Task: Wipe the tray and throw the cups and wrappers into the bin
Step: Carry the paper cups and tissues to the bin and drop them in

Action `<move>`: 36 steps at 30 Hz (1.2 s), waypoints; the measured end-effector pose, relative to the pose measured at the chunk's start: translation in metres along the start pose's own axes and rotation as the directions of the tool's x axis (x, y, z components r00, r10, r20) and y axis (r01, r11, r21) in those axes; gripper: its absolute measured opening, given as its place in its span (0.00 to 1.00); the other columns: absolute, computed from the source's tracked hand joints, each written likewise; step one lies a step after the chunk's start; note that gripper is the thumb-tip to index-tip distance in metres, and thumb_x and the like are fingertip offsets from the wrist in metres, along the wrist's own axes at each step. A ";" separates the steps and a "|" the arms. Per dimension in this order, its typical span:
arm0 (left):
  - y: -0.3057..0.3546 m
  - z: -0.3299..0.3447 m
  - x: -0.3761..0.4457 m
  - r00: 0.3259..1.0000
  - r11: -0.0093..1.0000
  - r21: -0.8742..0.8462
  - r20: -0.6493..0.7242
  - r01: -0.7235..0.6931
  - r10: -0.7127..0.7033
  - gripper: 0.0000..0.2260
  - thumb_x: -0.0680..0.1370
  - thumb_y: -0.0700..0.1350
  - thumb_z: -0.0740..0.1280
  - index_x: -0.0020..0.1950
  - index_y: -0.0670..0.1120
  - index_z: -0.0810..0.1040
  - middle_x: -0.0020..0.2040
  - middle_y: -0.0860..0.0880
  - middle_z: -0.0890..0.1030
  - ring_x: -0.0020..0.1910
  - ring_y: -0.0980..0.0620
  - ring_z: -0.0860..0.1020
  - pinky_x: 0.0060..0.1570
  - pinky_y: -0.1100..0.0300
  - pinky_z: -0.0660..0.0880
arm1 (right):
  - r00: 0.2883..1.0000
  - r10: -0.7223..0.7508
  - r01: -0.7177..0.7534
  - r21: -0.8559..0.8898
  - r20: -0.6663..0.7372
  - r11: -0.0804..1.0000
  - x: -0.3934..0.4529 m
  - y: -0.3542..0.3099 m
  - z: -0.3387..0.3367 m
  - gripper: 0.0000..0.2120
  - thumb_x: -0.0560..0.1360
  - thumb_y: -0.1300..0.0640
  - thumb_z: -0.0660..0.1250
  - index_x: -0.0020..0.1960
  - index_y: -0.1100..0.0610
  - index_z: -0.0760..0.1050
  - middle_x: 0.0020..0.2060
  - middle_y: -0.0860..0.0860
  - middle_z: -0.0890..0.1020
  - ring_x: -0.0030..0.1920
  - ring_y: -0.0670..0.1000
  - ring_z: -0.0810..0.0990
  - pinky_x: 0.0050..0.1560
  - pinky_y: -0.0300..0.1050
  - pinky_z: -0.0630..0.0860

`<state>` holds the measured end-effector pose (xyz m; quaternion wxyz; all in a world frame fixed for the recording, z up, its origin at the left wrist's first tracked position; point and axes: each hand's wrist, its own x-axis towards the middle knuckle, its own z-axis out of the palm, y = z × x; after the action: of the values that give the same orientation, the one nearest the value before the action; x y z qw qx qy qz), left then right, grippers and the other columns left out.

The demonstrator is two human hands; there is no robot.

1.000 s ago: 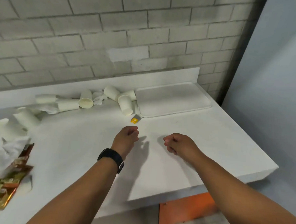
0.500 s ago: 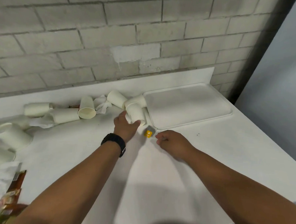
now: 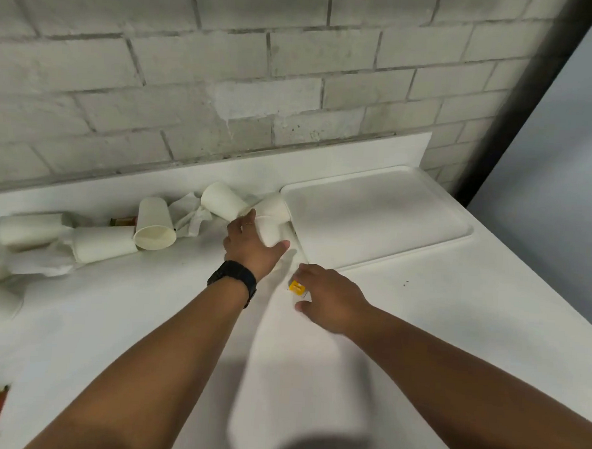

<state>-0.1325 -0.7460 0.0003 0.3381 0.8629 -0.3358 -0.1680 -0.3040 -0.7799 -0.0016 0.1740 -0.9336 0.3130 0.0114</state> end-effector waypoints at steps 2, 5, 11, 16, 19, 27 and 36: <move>-0.005 -0.003 -0.011 1.000 0.995 -0.096 0.015 0.003 -0.002 0.38 0.72 0.54 0.72 0.76 0.51 0.56 0.74 0.47 0.55 0.69 0.44 0.67 0.66 0.53 0.67 | 0.997 -0.013 0.010 -0.028 -0.078 1.000 -0.004 0.001 0.006 0.20 0.76 0.48 0.64 0.67 0.48 0.71 0.68 0.46 0.70 0.64 0.54 0.72 0.60 0.45 0.71; -0.009 -0.007 -0.031 1.000 0.987 -0.158 0.021 -0.007 0.010 0.33 0.72 0.52 0.72 0.72 0.51 0.61 0.71 0.49 0.57 0.61 0.45 0.74 0.59 0.54 0.73 | 0.991 -0.046 0.030 -0.122 -0.128 0.992 -0.013 0.003 0.014 0.16 0.75 0.50 0.64 0.61 0.51 0.75 0.58 0.50 0.76 0.57 0.56 0.75 0.52 0.47 0.73; -0.005 -0.012 -0.073 1.000 0.981 -0.194 0.022 0.003 0.002 0.27 0.71 0.50 0.73 0.66 0.49 0.65 0.64 0.50 0.62 0.43 0.55 0.74 0.44 0.62 0.69 | 0.958 -0.105 0.060 -0.168 -0.268 0.984 -0.042 0.016 0.019 0.06 0.73 0.56 0.66 0.46 0.53 0.80 0.41 0.51 0.80 0.42 0.56 0.80 0.37 0.46 0.71; 0.009 -0.007 -0.108 1.000 0.975 -0.223 -0.008 -0.005 0.004 0.24 0.70 0.50 0.74 0.60 0.47 0.68 0.58 0.50 0.66 0.39 0.56 0.74 0.36 0.62 0.69 | 0.943 0.293 -0.196 0.449 -0.157 0.872 -0.080 0.036 -0.001 0.12 0.78 0.52 0.61 0.40 0.58 0.74 0.35 0.53 0.78 0.38 0.53 0.77 0.39 0.46 0.72; 0.023 0.004 -0.129 0.999 0.965 -0.262 -0.044 -0.029 0.018 0.22 0.71 0.50 0.74 0.58 0.47 0.66 0.58 0.50 0.67 0.41 0.55 0.73 0.34 0.63 0.69 | 0.909 0.416 -0.244 0.782 -0.021 0.574 -0.107 0.051 -0.014 0.09 0.77 0.57 0.65 0.39 0.57 0.76 0.29 0.53 0.78 0.25 0.44 0.74 0.28 0.34 0.68; 0.086 0.069 -0.196 0.982 0.917 -0.383 0.098 -0.113 0.162 0.26 0.71 0.50 0.74 0.64 0.51 0.66 0.61 0.54 0.66 0.54 0.53 0.73 0.52 0.61 0.71 | 0.844 0.536 -0.194 0.945 0.023 0.264 -0.197 0.116 -0.031 0.07 0.76 0.58 0.67 0.41 0.59 0.77 0.30 0.57 0.78 0.29 0.51 0.74 0.28 0.39 0.67; 0.161 0.171 -0.311 0.840 0.830 -0.443 0.256 -0.338 0.478 0.24 0.71 0.53 0.73 0.64 0.57 0.67 0.64 0.58 0.70 0.54 0.60 0.74 0.53 0.61 0.75 | 0.515 0.856 -0.133 0.991 0.048 0.025 -0.353 0.247 0.001 0.08 0.78 0.57 0.64 0.42 0.59 0.76 0.34 0.57 0.80 0.30 0.51 0.79 0.30 0.41 0.71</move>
<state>-0.5192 -0.6992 0.0093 0.4606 0.6417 -0.5316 -0.3058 -0.7332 -0.7581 -0.0351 0.5561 -0.3846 0.6202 -0.3977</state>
